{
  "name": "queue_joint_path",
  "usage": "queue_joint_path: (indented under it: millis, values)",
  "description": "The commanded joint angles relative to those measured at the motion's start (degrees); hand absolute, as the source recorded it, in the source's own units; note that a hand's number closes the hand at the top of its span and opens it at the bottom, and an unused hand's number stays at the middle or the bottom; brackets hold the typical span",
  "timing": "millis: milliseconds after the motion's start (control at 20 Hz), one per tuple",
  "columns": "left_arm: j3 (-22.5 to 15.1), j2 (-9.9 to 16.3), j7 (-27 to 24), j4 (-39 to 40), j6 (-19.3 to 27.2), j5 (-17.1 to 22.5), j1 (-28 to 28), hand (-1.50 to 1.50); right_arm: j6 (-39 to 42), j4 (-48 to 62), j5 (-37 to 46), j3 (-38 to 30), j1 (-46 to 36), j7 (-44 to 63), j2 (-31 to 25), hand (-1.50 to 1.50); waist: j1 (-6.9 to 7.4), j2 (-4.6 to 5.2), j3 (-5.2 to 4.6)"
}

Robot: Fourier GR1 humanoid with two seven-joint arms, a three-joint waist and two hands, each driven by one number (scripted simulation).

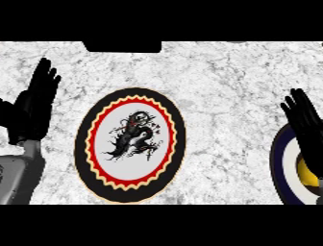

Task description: Pick the lemon from the plate and place it in the plate

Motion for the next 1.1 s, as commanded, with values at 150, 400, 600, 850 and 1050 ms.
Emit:
queue_joint_path:
  millis: [150, 400, 600, 850, 1050]
  values:
    - [-0.4, 7.1, -4.2, 2.0, -1.4, -7.1, 9.0, 0.0, -11.4, -11.4, -2.0, -12.6, 0.4, -16.8, 8.9, -1.5, -3.62, -3.29, 1.02]
    - [-0.6, 10.2, -6.0, 3.6, -2.3, -9.4, 15.3, 0.0, -30.2, -12.3, 3.3, -28.3, 3.7, -28.2, 13.7, -1.5, -7.08, -3.69, 0.87]
    - [-2.0, 10.1, -8.2, 2.2, -3.1, -10.2, 17.5, 0.0, -35.8, -20.4, 3.6, -29.8, 6.3, -42.9, 27.6, -1.5, -5.04, -3.1, 1.09]
    - [-2.9, 9.3, -14.6, 2.1, -2.7, -11.9, 21.7, 0.0, -39.6, -28.0, -2.4, -20.1, 16.0, -56.0, 28.0, -1.5, -2.82, -2.38, 1.05]
    - [-2.6, 9.7, -14.1, -0.4, -3.8, -11.0, 22.1, 0.0, -40.1, -25.7, -1.9, -7.0, 29.7, -61.9, 28.1, -1.5, -2.43, -1.98, 1.02]
